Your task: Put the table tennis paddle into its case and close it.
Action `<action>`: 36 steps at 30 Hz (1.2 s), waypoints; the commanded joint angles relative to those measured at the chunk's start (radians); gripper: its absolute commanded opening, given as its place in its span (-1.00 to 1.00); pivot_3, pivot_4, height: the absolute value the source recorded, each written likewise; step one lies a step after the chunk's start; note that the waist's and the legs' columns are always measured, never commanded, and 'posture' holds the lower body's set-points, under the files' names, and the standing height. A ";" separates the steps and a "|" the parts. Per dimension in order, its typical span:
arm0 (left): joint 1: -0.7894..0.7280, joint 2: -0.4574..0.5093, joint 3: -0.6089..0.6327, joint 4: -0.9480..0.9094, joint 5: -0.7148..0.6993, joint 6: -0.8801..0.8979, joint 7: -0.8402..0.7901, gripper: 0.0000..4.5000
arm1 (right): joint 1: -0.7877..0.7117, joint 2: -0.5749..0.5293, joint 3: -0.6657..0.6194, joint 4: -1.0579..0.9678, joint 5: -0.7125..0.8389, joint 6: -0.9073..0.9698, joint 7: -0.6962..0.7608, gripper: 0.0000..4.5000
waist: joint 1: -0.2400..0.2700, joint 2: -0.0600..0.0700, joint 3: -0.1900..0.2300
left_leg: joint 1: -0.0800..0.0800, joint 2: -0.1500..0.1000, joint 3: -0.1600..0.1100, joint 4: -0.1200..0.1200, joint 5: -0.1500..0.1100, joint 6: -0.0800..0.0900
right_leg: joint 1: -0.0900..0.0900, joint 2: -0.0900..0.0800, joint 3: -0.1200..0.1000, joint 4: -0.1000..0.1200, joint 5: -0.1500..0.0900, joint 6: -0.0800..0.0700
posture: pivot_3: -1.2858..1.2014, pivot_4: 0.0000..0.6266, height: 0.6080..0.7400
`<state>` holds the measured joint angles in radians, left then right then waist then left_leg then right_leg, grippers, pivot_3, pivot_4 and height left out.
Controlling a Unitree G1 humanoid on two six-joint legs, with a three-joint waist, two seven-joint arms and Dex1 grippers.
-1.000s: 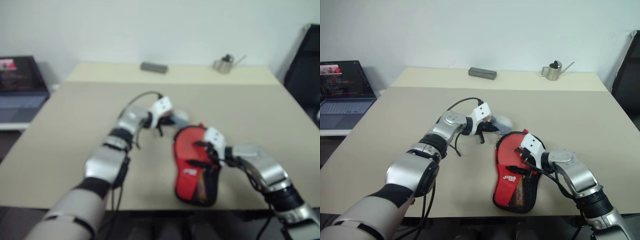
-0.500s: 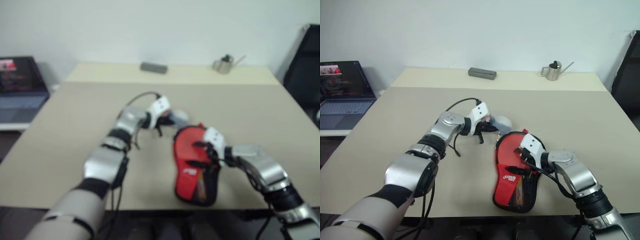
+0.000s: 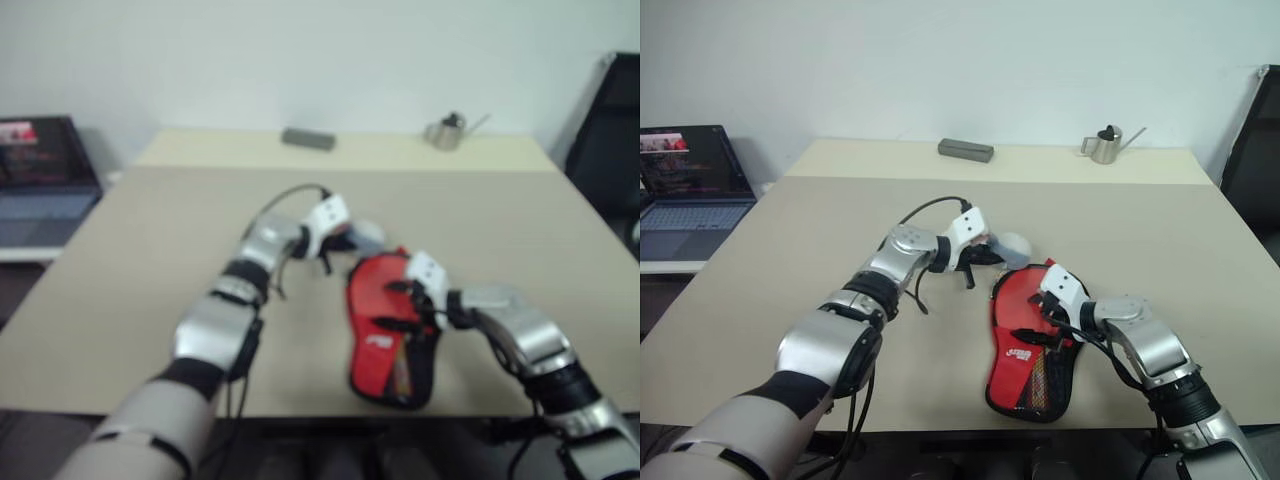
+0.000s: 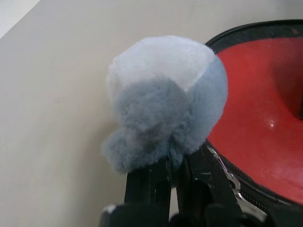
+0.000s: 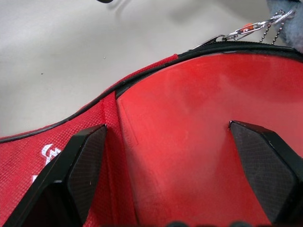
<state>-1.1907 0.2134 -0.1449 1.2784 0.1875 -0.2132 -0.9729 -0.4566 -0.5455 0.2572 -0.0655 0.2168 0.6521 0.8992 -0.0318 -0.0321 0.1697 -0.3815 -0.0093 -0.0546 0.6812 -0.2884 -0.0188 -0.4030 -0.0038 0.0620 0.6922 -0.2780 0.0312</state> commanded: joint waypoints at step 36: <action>-0.093 -0.104 0.000 0.010 0.032 -0.012 0.227 -0.99 | 0.011 -0.037 0.123 0.178 -0.106 0.081 -0.005 1.00 | 0.003 -0.004 -0.005 | 0.010 -0.002 -0.008 -0.001 0.000 0.000 | 0.017 0.001 -0.008 -0.010 0.000 0.001 | 0.03 -0.52 1.00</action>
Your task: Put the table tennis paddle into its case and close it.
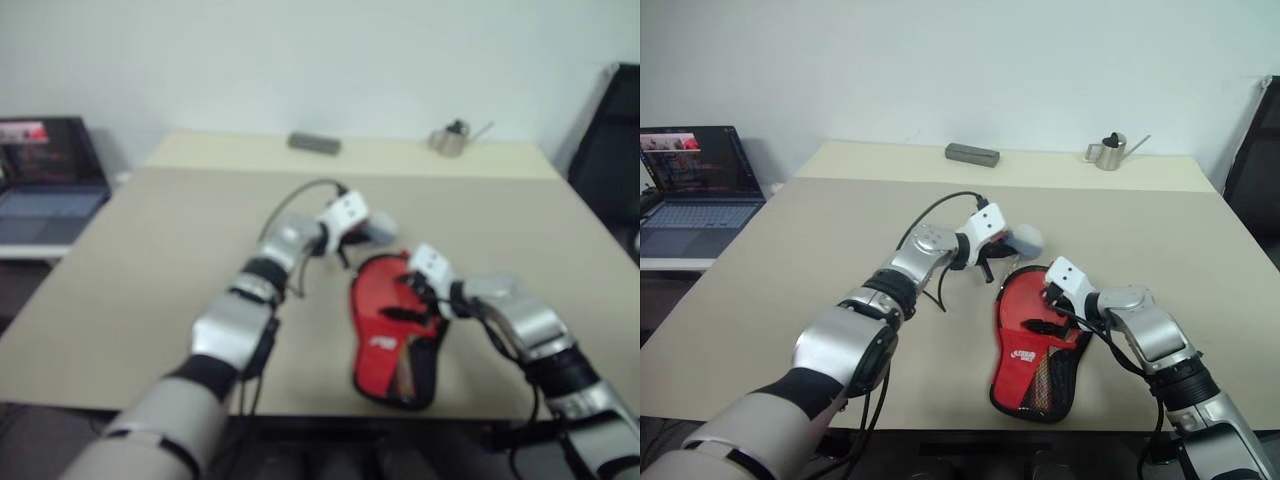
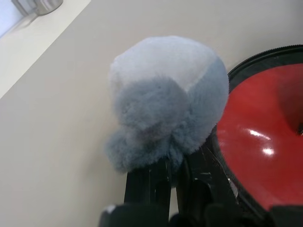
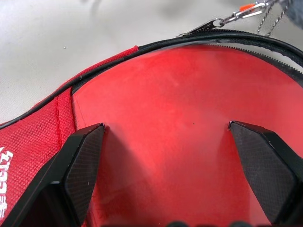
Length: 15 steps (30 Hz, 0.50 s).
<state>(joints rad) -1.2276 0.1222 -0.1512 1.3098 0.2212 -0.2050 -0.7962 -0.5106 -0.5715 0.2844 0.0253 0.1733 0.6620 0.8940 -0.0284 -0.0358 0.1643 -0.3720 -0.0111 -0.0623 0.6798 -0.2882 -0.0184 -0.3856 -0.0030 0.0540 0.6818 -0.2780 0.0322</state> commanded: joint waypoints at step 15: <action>-0.070 -0.076 0.004 0.016 0.043 0.002 0.201 -0.99 | 0.085 -0.003 0.104 0.040 -0.053 0.098 -0.008 1.00 | 0.000 0.001 0.000 | 0.000 0.000 -0.006 0.000 0.000 0.000 | 0.003 -0.001 -0.007 -0.001 0.000 0.000 | 0.03 -0.52 1.00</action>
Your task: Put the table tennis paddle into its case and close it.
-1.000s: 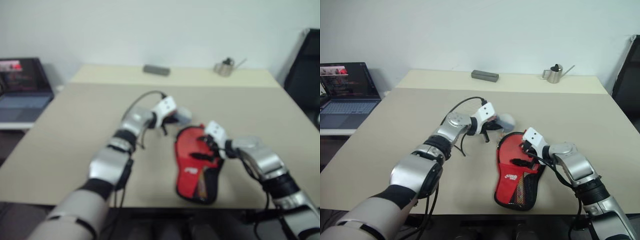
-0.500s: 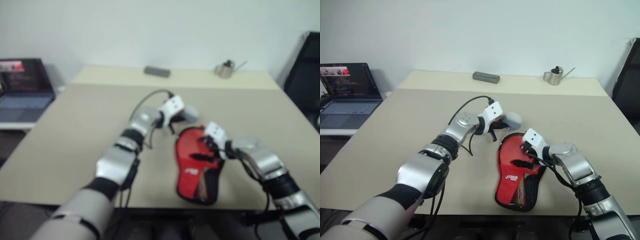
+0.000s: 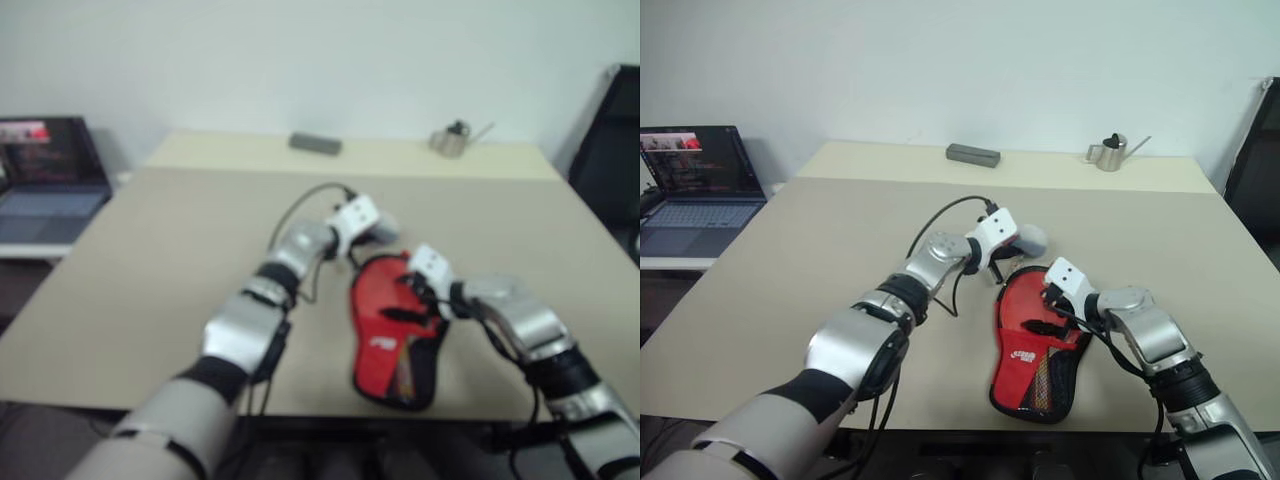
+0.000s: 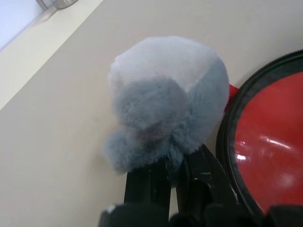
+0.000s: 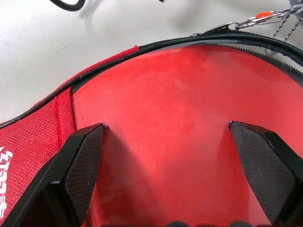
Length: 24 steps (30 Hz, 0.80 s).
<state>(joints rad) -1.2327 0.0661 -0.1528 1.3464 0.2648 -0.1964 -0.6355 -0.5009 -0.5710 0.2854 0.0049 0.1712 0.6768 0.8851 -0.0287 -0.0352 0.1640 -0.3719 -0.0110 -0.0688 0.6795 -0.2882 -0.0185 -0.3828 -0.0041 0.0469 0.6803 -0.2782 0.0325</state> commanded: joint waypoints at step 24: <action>-0.147 -0.153 0.029 0.003 0.004 0.004 0.204 -0.99 | 0.130 -0.016 0.108 -0.056 -0.026 0.157 -0.022 1.00 | 0.000 0.001 0.000 | -0.001 -0.001 -0.003 -0.004 0.000 0.000 | 0.001 -0.003 -0.003 -0.004 -0.001 0.001 | 0.03 -0.52 1.00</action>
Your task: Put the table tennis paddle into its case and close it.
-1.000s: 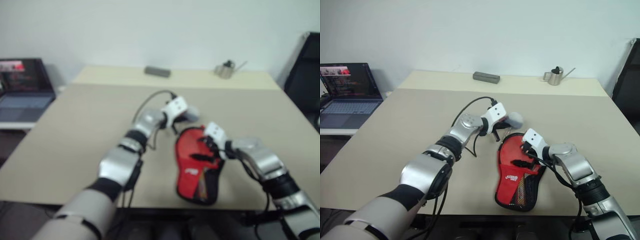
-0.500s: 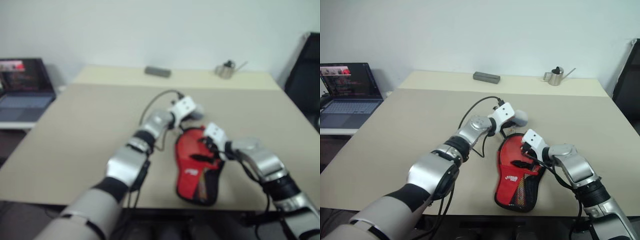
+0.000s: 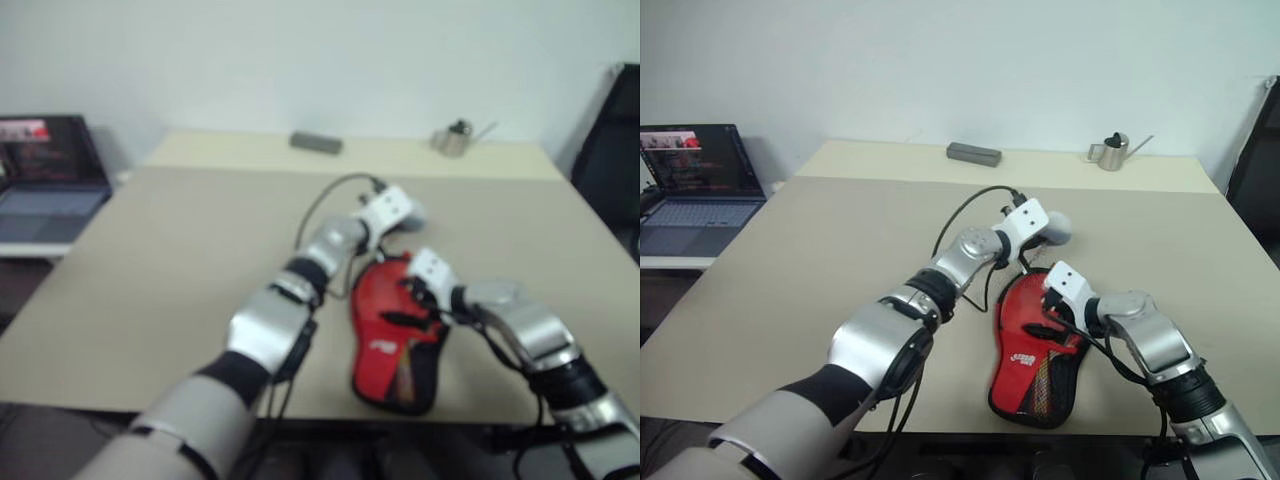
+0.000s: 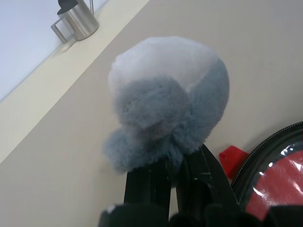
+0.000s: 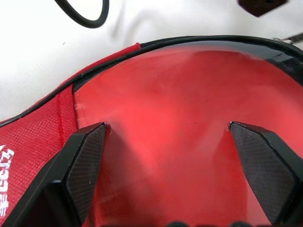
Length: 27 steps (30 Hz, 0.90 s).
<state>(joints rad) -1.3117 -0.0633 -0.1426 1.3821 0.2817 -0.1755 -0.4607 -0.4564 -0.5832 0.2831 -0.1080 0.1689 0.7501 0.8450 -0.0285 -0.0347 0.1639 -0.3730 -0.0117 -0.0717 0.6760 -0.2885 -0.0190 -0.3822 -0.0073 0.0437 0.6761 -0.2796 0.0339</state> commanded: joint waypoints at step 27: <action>-0.082 -0.016 0.073 -0.037 -0.038 0.014 -0.059 0.36 | 0.074 0.008 0.108 0.064 -0.021 0.083 0.013 1.00 | -0.002 0.002 -0.001 | 0.000 0.000 0.000 -0.002 0.000 0.000 | 0.000 0.000 0.000 -0.002 -0.001 0.001 | 0.03 -0.52 1.00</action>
<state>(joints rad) -1.3587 -0.0918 -0.0888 1.3849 0.2673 -0.1404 -0.5029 -0.4476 -0.5758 0.2833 -0.1234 0.1693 0.7552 0.8331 -0.0300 -0.0330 0.1631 -0.3730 -0.0119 -0.0716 0.6742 -0.2886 -0.0191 -0.3822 -0.0071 0.0437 0.6738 -0.2802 0.0349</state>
